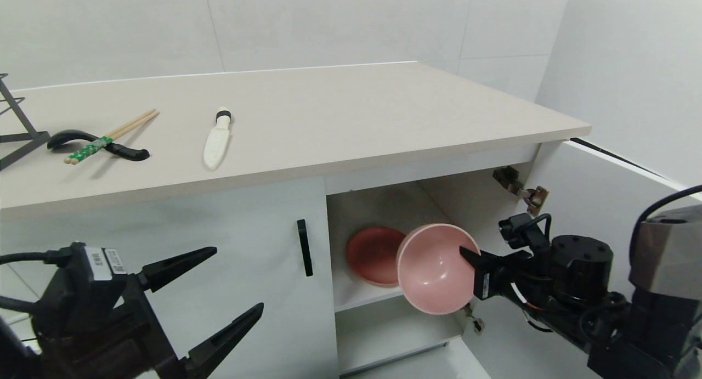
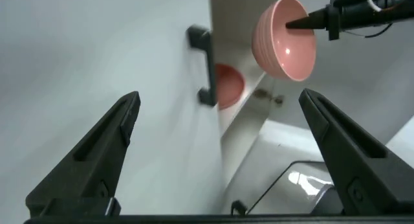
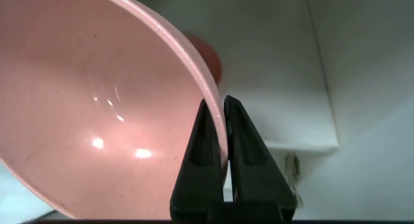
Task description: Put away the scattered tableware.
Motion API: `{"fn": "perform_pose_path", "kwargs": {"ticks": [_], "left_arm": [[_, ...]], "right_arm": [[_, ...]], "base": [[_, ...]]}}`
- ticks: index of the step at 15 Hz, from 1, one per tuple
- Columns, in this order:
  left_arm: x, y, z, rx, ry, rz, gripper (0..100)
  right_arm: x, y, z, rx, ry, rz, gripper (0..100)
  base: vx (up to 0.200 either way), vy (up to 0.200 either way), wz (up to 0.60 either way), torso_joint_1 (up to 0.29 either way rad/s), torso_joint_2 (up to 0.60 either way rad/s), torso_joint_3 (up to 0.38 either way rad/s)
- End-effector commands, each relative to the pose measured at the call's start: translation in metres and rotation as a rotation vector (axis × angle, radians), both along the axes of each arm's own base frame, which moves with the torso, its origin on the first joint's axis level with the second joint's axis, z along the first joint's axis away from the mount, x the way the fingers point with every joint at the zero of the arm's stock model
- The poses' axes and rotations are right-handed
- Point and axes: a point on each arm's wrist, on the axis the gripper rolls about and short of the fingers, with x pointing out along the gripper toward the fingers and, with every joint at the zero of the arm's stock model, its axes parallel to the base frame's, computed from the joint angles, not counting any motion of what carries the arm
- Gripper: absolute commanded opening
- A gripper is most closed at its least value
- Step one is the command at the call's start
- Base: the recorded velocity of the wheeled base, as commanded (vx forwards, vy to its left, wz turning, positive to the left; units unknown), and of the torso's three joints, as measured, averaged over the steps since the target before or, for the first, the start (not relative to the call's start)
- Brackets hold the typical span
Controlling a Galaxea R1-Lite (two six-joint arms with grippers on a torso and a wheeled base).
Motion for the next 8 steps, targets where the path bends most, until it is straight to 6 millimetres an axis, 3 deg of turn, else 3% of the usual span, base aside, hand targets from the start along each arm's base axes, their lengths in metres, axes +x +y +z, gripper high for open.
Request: {"fn": "perform_pose_path", "kwargs": {"ticks": [1,4,8], "left_arm": [[-0.025,0.018,0.011,-0.028,-0.053,0.129,100],[-0.044,0.033,0.011,-0.052,-0.039,0.278,100],[-0.062,0.055,0.008,-0.078,-0.049,0.451,100]], "right_arm": [[0.024,0.013,-0.032,-0.015,0.032,0.009,0],[0.043,0.021,-0.033,0.018,-0.015,0.025,0],[0.046,0.025,-0.029,0.056,-0.027,0.128,0]], "base": [[0.0,0.0,0.0,0.0,0.0,0.0],[0.0,0.0,0.0,0.0,0.0,0.0],[0.0,0.0,0.0,0.0,0.0,0.0]]}}
